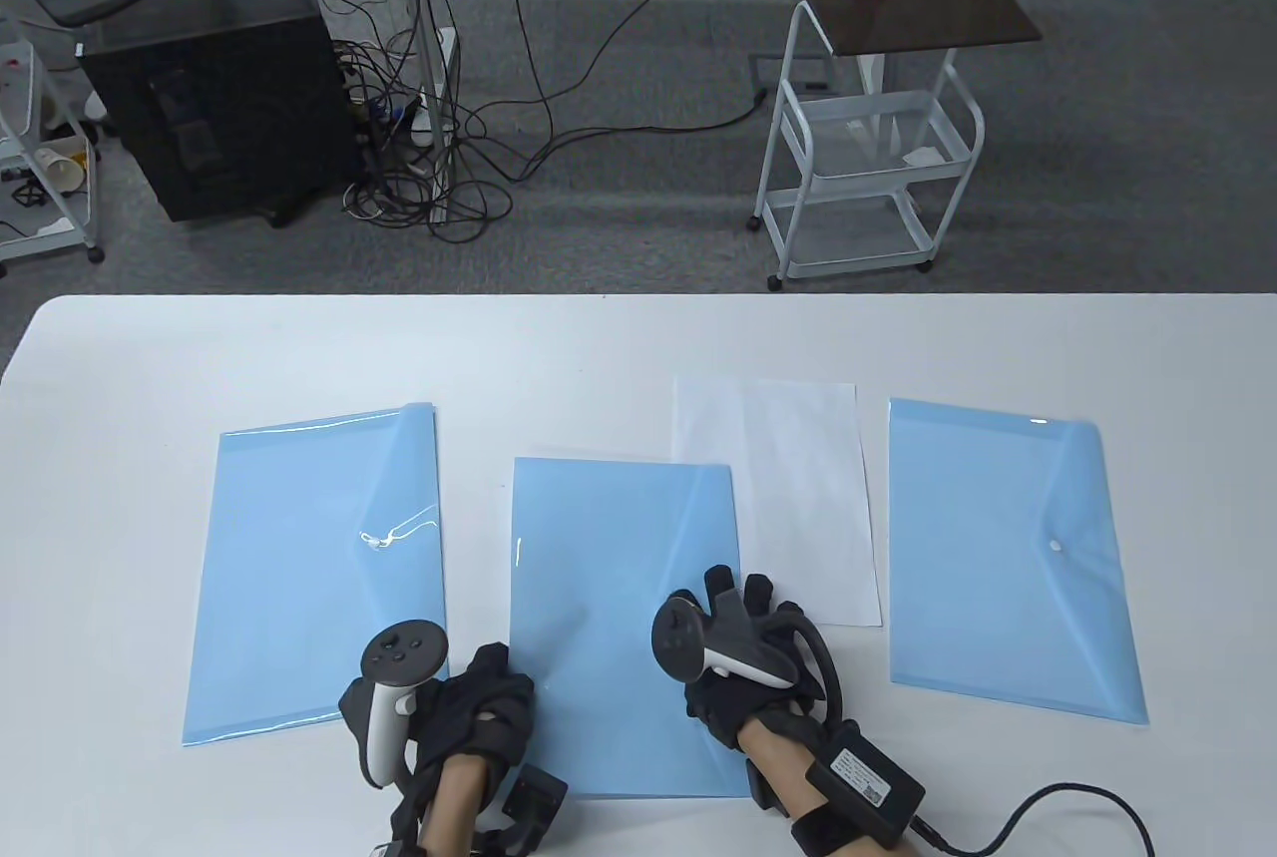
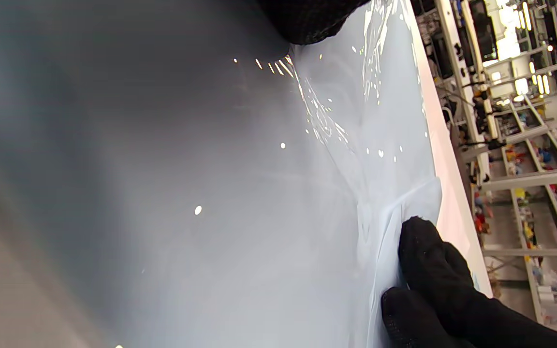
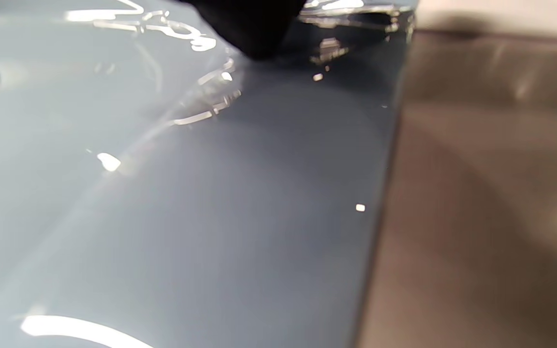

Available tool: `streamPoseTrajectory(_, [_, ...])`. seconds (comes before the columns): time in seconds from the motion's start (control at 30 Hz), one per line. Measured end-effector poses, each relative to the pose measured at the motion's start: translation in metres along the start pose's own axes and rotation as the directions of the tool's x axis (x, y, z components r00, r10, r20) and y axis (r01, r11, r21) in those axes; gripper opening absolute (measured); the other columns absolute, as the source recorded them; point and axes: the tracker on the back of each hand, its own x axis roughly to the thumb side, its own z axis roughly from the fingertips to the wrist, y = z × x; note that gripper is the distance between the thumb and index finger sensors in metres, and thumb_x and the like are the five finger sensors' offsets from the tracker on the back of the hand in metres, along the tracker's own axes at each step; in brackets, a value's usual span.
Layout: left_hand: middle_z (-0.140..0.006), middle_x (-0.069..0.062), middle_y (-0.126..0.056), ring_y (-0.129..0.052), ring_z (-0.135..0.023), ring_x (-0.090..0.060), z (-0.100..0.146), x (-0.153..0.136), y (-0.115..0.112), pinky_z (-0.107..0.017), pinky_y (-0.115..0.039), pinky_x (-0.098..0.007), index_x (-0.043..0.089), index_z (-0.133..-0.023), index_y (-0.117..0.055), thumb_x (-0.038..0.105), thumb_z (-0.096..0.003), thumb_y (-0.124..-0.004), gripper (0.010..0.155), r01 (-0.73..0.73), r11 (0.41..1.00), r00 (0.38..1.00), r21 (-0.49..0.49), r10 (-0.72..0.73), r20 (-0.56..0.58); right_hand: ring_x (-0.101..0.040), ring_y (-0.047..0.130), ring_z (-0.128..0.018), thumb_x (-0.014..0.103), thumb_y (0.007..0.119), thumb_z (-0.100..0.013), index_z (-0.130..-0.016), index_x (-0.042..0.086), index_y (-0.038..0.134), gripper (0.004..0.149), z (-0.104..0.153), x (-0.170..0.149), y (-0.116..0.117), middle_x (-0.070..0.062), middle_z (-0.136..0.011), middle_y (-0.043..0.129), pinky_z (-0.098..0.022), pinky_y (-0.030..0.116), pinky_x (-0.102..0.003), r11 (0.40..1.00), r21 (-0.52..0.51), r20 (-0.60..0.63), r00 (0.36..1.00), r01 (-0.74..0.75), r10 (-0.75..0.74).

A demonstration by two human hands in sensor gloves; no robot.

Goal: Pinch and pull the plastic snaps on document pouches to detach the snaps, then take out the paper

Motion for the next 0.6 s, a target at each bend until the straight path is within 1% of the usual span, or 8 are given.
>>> streamPoseTrajectory(0.17, [-0.085, -0.007, -0.088, -0.105, -0.054, -0.026, 0.000, 0.000, 0.000, -0.040, -0.094, -0.037, 0.012, -0.100, -0.058, 0.019, -0.0548, -0.067, 0.046, 0.001, 1.000, 1.000, 0.000, -0.001, 0.002, -0.071, 0.036, -0.097, 0.024, 0.064, -0.058, -0.108, 0.008, 0.035, 0.060, -0.001, 0.003, -0.002, -0.033, -0.117, 0.030, -0.059, 0.041, -0.084, 1.000, 0.024, -0.003, 1.000, -0.004, 0.004])
streamPoseTrajectory(0.27, [-0.085, -0.007, -0.088, -0.105, -0.054, -0.026, 0.001, 0.001, -0.001, -0.039, -0.094, -0.037, 0.012, -0.100, -0.057, 0.019, -0.0547, -0.067, 0.047, 0.023, 1.000, 1.000, 0.015, -0.023, 0.004, -0.071, 0.027, -0.097, 0.028, 0.063, -0.059, -0.111, 0.012, 0.033, 0.062, 0.000, -0.007, -0.004, -0.033, -0.118, 0.022, -0.059, 0.035, -0.085, 0.996, 0.057, -0.007, 0.998, 0.066, -0.066])
streamPoseTrajectory(0.33, [-0.085, -0.007, -0.088, -0.105, -0.054, -0.026, 0.001, 0.002, -0.002, -0.040, -0.094, -0.037, 0.012, -0.100, -0.058, 0.019, -0.0547, -0.067, 0.046, 0.021, 1.000, 1.000, 0.017, -0.021, 0.002, -0.070, 0.025, -0.098, 0.032, 0.065, -0.060, -0.112, 0.015, 0.035, 0.063, 0.001, -0.014, -0.006, -0.033, -0.118, 0.022, -0.060, 0.032, -0.086, 0.993, 0.043, -0.006, 0.993, 0.114, -0.114])
streamPoseTrajectory(0.4, [-0.085, -0.007, -0.088, -0.105, -0.054, -0.026, 0.000, 0.002, -0.001, -0.040, -0.094, -0.037, 0.012, -0.100, -0.057, 0.019, -0.0548, -0.067, 0.046, 0.024, 1.000, 1.000, 0.015, -0.024, 0.003, -0.070, 0.029, -0.098, 0.039, 0.068, -0.059, -0.113, 0.011, 0.040, 0.067, 0.005, -0.025, -0.013, -0.034, -0.119, 0.027, -0.060, 0.035, -0.085, 0.986, -0.032, -0.016, 0.986, 0.163, -0.164])
streamPoseTrajectory(0.47, [-0.085, -0.007, -0.088, -0.105, -0.054, -0.026, 0.000, 0.002, -0.001, -0.040, -0.094, -0.037, 0.012, -0.100, -0.057, 0.019, -0.0548, -0.067, 0.047, 0.018, 1.000, 1.000, 0.012, -0.018, 0.001, -0.070, 0.032, -0.098, 0.045, 0.070, -0.058, -0.114, 0.009, 0.042, 0.072, 0.012, -0.035, -0.021, -0.036, -0.119, 0.031, -0.060, 0.038, -0.084, 0.971, -0.092, -0.021, 0.974, 0.221, -0.224])
streamPoseTrajectory(0.6, [-0.085, -0.007, -0.088, -0.105, -0.054, -0.026, 0.001, 0.002, -0.001, -0.040, -0.094, -0.037, 0.012, -0.100, -0.057, 0.019, -0.0550, -0.067, 0.047, 0.016, 1.000, 1.000, 0.010, -0.016, 0.000, -0.070, 0.038, -0.099, 0.052, 0.070, -0.056, -0.114, 0.007, 0.047, 0.077, 0.036, -0.060, -0.042, -0.038, -0.120, 0.040, -0.060, 0.042, -0.085, 0.932, -0.231, -0.025, 0.956, 0.280, -0.294])
